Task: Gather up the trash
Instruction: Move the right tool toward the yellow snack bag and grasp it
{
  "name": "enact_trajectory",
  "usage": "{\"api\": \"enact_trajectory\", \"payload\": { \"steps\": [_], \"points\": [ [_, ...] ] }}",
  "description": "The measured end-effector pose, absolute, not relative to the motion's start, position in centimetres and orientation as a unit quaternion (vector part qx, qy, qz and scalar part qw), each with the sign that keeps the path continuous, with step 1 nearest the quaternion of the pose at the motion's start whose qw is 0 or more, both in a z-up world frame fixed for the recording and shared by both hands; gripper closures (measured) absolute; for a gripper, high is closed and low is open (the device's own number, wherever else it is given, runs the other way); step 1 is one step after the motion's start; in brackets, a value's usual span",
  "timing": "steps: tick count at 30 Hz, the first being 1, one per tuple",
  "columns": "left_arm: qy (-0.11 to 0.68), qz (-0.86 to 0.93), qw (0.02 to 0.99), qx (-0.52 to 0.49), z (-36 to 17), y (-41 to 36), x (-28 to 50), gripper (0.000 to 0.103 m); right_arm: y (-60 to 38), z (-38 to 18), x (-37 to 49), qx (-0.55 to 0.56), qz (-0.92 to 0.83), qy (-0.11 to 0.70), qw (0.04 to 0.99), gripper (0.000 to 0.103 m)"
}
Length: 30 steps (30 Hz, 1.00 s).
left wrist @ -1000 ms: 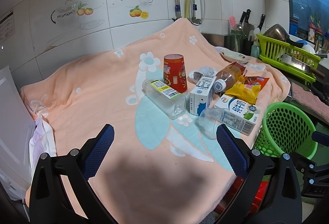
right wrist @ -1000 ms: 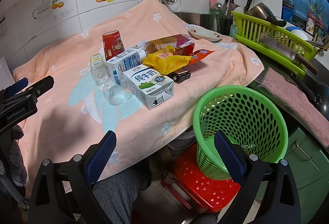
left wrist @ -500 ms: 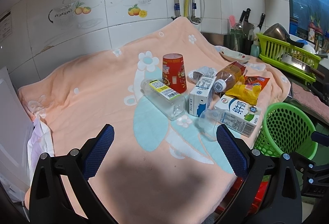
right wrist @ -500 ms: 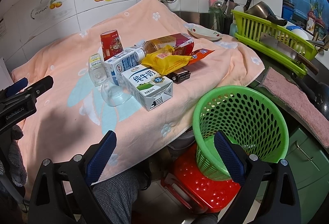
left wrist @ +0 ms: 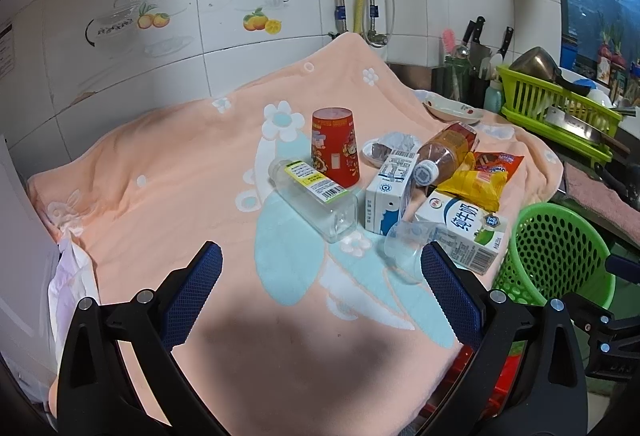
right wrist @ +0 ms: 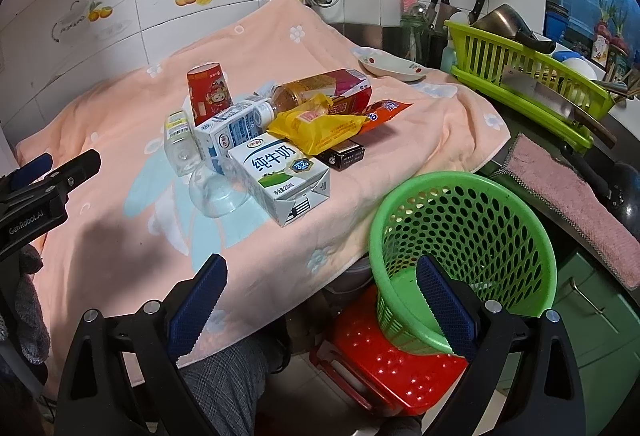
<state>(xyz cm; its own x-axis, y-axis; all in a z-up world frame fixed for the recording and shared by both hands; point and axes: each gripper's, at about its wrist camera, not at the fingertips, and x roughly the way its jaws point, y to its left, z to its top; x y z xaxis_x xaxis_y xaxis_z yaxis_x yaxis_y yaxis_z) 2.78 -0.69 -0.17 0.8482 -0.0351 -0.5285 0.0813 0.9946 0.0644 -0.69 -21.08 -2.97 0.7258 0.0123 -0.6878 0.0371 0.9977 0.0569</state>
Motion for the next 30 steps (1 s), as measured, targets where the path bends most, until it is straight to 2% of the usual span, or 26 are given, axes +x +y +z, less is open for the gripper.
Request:
{"api": "enact_trajectory", "payload": {
  "steps": [8,30],
  "points": [
    [0.276,-0.033,0.960,0.039,0.0,-0.3,3.2,0.005,-20.8,-2.9,0.1,0.031,-0.004,0.374,0.927,0.011],
    [0.302,-0.019,0.953,0.017,-0.7,2.3,6.7,0.006,-21.8,-2.7,7.6,0.035,0.029,0.397,0.917,0.024]
  ]
}}
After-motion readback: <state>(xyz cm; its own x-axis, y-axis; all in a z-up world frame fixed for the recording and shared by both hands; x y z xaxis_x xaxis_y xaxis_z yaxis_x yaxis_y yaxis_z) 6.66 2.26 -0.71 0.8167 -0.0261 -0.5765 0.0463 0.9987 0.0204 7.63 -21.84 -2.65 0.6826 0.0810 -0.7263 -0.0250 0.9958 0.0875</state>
